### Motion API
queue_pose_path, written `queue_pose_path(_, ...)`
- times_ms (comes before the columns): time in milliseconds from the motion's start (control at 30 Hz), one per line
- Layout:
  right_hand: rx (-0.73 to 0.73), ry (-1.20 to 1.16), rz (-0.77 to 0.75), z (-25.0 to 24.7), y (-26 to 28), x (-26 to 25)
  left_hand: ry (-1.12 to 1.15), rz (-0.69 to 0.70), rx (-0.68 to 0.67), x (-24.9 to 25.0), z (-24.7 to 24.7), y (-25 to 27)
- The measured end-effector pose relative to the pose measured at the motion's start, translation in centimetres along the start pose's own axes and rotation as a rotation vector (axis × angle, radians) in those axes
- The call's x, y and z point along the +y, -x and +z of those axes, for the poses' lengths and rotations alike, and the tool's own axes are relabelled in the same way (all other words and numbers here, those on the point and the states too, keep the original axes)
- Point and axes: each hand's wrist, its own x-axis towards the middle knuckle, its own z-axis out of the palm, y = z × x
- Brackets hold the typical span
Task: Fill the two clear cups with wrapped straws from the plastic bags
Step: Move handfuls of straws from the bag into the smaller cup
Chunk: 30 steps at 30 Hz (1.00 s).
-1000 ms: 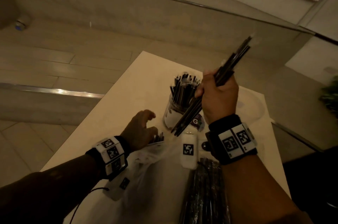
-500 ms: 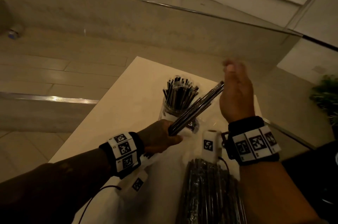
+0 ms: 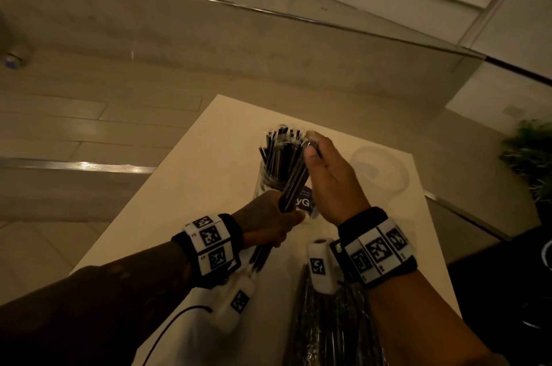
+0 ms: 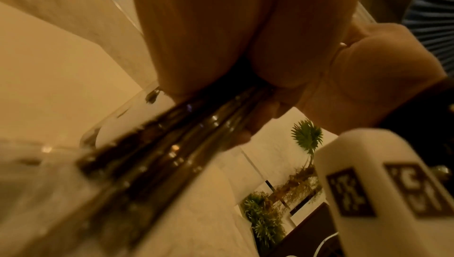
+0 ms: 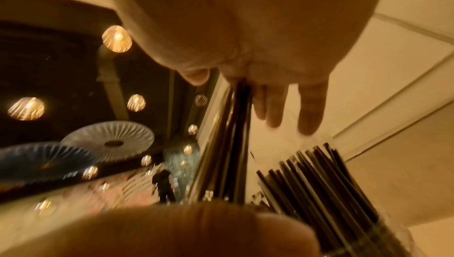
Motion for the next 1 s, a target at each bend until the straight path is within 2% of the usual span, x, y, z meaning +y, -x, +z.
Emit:
queue_pose_path(67,0.060,-0.068,0.022,0.4,0.3,0.4,0.049,-0.012,-0.001,-0.1,0.1,-0.1)
queue_pose_path(133,0.154,-0.301,0.136,0.8,0.6,0.5,0.087,0.012,-0.007,0.1,0.1,0.0)
queue_pose_path(167,0.126,-0.386,0.199,1.4,0.9,0.6,0.106,0.036,-0.015,0.1,0.0,0.0)
queue_pose_path(233,0.039,-0.352,0.248,3.0,1.7,1.0,0.086,0.102,-0.038,0.3,0.1,0.1)
queue_pose_path(300,0.069,-0.315,0.252,4.3,2.0,1.4,0.003,0.119,-0.018,0.5,0.2,0.1)
queue_pose_path(367,0.124,-0.416,0.261,4.6,1.4,1.4,0.046,0.119,-0.035,0.3,-0.1,0.2)
queue_pose_path(433,0.231,-0.508,0.239,3.8,0.3,0.9,0.238,0.035,-0.016,-0.8,-0.7,0.3)
queue_pose_path(500,0.356,-0.572,0.195,2.9,-0.4,0.6,0.515,-0.205,0.073,-2.4,-1.2,0.0)
queue_pose_path(533,0.390,-0.602,0.172,2.7,-0.5,0.3,0.631,-0.327,0.071,-2.9,-1.4,0.0)
queue_pose_path(567,0.405,-0.615,0.151,2.7,-0.6,0.2,0.711,-0.416,0.031,-3.2,-1.5,-0.1)
queue_pose_path(633,0.410,-0.589,0.123,3.2,-0.5,0.2,0.788,-0.504,-0.084,-3.4,-1.6,-0.1)
queue_pose_path(667,0.408,-0.576,0.112,3.5,-0.3,0.3,0.814,-0.526,-0.100,-3.5,-1.6,-0.3)
queue_pose_path(800,0.359,-0.485,0.104,4.5,0.3,1.4,0.980,-0.536,0.049,-3.4,-1.4,-1.3)
queue_pose_path(1000,0.359,-0.444,0.170,5.5,1.0,2.6,0.934,-0.496,0.086,-3.4,-1.1,-1.7)
